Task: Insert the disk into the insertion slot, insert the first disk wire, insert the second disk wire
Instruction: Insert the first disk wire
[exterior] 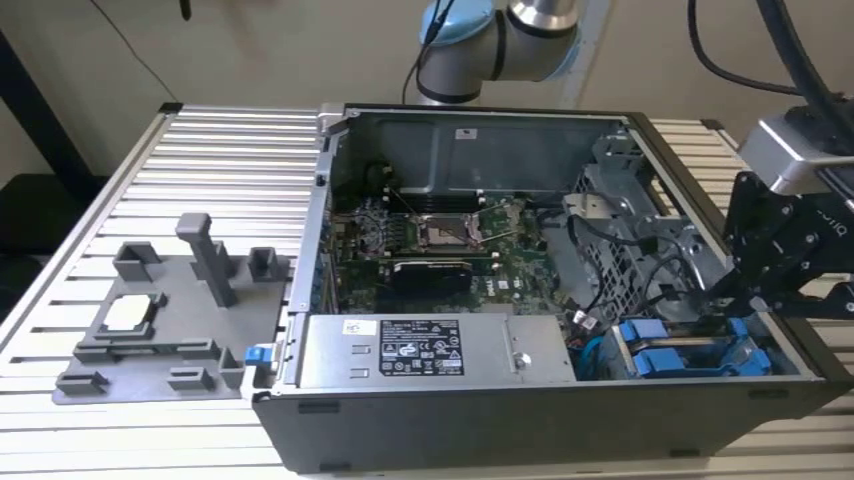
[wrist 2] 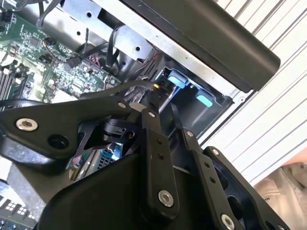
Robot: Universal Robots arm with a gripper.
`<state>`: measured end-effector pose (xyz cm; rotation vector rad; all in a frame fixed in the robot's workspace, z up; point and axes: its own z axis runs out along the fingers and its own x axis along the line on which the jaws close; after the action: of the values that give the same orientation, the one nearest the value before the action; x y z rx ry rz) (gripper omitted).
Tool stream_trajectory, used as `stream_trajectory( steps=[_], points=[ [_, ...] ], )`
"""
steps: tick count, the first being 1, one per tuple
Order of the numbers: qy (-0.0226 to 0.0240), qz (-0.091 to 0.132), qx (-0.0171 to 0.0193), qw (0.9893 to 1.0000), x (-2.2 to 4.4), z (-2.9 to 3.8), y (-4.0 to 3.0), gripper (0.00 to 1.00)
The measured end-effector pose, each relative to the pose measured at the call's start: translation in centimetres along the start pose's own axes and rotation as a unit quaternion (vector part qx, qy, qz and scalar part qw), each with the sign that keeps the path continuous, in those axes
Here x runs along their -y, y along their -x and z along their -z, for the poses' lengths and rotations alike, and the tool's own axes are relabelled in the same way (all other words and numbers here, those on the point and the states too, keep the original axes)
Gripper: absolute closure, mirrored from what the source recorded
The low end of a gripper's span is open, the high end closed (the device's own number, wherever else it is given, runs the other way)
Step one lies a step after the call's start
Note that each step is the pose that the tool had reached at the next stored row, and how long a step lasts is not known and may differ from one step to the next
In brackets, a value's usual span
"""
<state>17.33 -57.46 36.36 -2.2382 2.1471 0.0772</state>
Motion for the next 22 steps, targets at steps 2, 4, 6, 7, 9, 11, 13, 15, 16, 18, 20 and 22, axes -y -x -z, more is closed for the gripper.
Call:
stream_trajectory(
  steps=[2, 4, 6, 7, 9, 11, 13, 15, 16, 18, 20, 22],
  points=[
    [0.0000, 0.000, -0.0008, 1.0000, -0.01, 0.45, 0.05, 0.73],
    [0.0001, 0.000, -0.0016, 1.0000, -0.01, 0.93, 0.10, 0.73],
    [0.0001, 0.000, -0.0026, 1.0000, -0.01, 1.41, 0.14, 0.73],
    [0.0001, 0.000, -0.0032, 1.0000, -0.01, 1.64, 0.17, 0.73],
    [0.0002, 0.000, -0.0046, 1.0000, -0.02, 2.08, 0.21, 0.73],
    [0.0003, 0.000, -0.0061, 1.0000, -0.02, 2.53, 0.26, 0.73],
    [0.0003, 0.000, -0.0077, 1.0000, -0.02, 2.97, 0.31, 0.73],
    [0.0004, 0.000, -0.0096, 1.0000, -0.02, 3.43, 0.35, 0.73],
    [0.0005, 0.000, -0.0106, 0.9999, -0.02, 3.64, 0.37, 0.73],
    [0.0006, 0.000, -0.0118, 0.9999, -0.02, 4.02, 0.40, 0.73],
    [0.0006, 0.000, -0.0117, 0.9999, -0.02, 4.13, 0.40, 0.73],
    [0.0006, 0.000, -0.0117, 0.9999, -0.02, 4.13, 0.41, 0.73]
  ],
)
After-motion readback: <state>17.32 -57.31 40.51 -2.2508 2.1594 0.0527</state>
